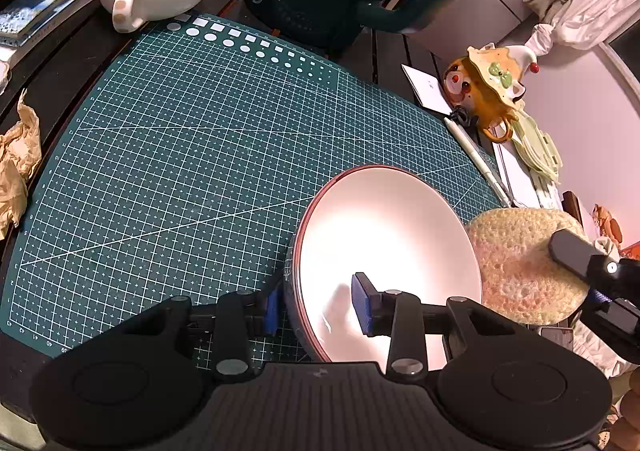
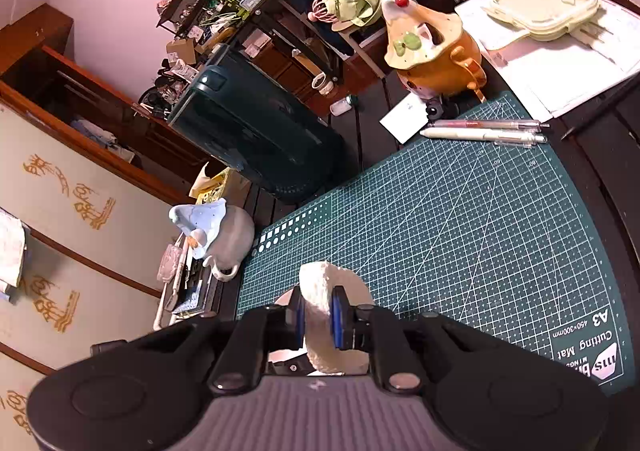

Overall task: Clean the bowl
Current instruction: 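Hold the bowl with the left tool while the right tool wipes its outer wall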

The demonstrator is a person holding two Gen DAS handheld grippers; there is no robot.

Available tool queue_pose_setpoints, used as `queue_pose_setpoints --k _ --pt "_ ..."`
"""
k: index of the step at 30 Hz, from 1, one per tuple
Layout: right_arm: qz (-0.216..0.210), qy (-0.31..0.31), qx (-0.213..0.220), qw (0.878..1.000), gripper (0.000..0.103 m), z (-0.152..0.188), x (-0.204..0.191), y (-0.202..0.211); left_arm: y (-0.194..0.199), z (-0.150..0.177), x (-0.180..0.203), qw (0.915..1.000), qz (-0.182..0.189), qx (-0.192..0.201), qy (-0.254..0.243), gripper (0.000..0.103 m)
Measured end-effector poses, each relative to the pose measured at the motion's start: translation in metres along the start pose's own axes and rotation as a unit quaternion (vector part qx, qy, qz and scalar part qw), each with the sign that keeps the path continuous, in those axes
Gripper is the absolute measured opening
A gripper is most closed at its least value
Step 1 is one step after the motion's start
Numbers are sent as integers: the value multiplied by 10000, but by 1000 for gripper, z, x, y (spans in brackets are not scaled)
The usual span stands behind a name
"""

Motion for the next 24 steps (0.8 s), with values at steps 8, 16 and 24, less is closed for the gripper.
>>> queue_pose_setpoints --k 8,16,24 --pt "-181 -50 172 9997 12 -5 -1 12 -1 0 0 10000 -16 -1 -17 35" --pt "34 -214 -187 9996 12 0 8 -8 -1 0 1 10000 -15 4 -21 36" --pt "153 -177 -248 9994 12 2 9 -15 -1 1 0 10000 -24 9 -38 36"
Point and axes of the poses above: each gripper's, at about its wrist camera, not at the fingertips, and y roughly against the way its jaws point, x to its right, z to its underside, the point moved 5 cm from there along -y, roughly the way its jaws point, and after that the axes turned 14 degrees about -x, right-handed, at the moved point
